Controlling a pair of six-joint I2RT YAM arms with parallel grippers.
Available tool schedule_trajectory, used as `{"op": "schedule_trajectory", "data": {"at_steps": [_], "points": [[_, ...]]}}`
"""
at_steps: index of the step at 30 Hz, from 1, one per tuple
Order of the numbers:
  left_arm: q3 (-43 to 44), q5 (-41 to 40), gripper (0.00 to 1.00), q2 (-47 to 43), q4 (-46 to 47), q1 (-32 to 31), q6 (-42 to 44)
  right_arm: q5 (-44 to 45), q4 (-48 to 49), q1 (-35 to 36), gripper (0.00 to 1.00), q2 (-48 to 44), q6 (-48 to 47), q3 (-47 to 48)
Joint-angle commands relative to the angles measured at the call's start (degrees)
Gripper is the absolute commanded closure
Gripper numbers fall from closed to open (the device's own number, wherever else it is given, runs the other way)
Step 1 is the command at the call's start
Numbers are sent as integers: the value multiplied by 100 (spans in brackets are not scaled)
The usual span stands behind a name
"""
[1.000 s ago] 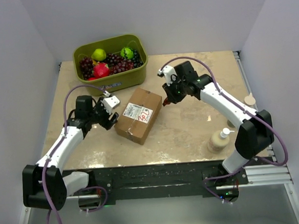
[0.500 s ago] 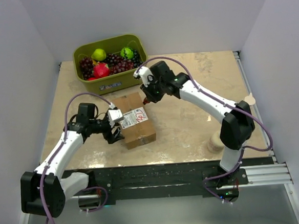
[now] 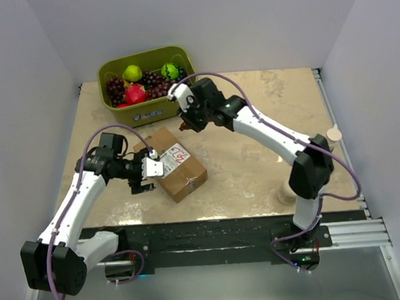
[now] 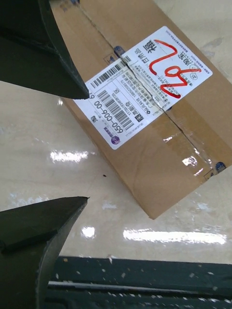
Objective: Unpack the express box
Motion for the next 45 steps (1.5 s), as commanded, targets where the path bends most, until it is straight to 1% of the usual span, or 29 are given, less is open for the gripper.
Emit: {"op": "schedule_trajectory", "data": {"at_steps": [1,3,5,6,10,14,15,16,17,18,20,22,23,24,25,26,27,28,30,32,34,35,36,37,38,39,40,43,45], "points": [[-99,-221,10,-543,325,-57,1604,191,11,-253,100,-1217,-97,-612],[-126,-159,9,-439,589,-249,2009,157,-95,-507,100,-1604,-53,-936],[-100,-298,9,-238,547,-434,2508,69,-147,-744,100,-1849,122,-1096],[-74,-334,9,-132,546,-601,2615,-19,-156,-989,100,-1912,193,-1201],[-82,-615,9,325,616,-1058,3029,-90,-51,-1360,100,-2193,325,-1325],[-249,-652,9,396,1196,-1533,2732,-213,-103,-1633,100,-2290,431,-1308],[-310,-625,9,405,1527,-1760,2566,-204,-112,-1694,100,-2317,422,-1334],[-450,-590,9,388,1792,-1876,2303,-178,-113,-1730,100,-2386,413,-1360],[-512,-485,9,388,2082,-1973,1613,-160,-147,-1765,100,-2422,430,-1386],[-574,-475,9,396,2667,-2191,1240,-160,-156,-1870,100,-2492,448,-1456],[-688,-362,9,431,3190,-2429,223,-73,-165,-1949,100,-2650,440,-1562],[-732,-335,10,554,3621,-2579,-229,41,-209,-2037,100,-2695,325,-1668],[-759,-413,11,607,3840,-2728,-849,120,-279,-2064,100,-2677,325,-1668],[-837,-475,11,694,4347,-2799,-1160,130,-332,-2212,100,-2668,360,-1581],[-882,-562,10,765,4691,-2878,-1502,104,-385,-2283,100,-2625,360,-1528],[-917,-937,11,835,5086,-2974,-2349,86,-437,-2345,100,-2581,360,-1484],[-891,-1080,11,1080,5769,-2975,-2697,69,-420,-2441,100,-2563,378,-1466],[-847,-1203,11,1230,6002,-2975,-2979,51,-394,-2485,100,-2554,404,-1475],[-507,-1870,10,1755,6529,-2975,-3657,-45,-263,-2617,100,-2572,579,-1509],[-128,-2353,10,2135,6628,-2967,-3921,-203,-113,-2757,100,-2642,746,-1588],[522,-2670,10,2688,6559,-2967,-3975,-387,-51,-2811,100,-2686,905,-1650],[776,-2794,10,3065,6393,-2949,-4019,-476,-34,-2881,100,-2721,983,-1755],[1258,-2874,10,3234,6269,-2940,-4080,-563,-7,-2899,100,-2721,1132,-1817],[1480,-2840,11,3357,6129,-2914,-4159,-808,80,-2934,100,-2730,1247,-1896],[1656,-2726,11,3445,5866,-2879,-4160,-941,142,-3021,100,-2739,1396,-2044],[1910,-2560,11,3490,5716,-2853,-4177,-1142,212,-3083,100,-2791,1832,-2115],[2008,-2132,11,3455,5549,-2765,-4203,-1519,456,-3153,100,-2817,2037,-2203],[2132,-1305,9,3096,5067,-2511,-4309,-1978,1097,-3408,100,-2949,2942,-2598],[2325,-1074,7,2902,4652,-2344,-4344,-2505,1564,-3584,100,-2985,3547,-2994]]}}
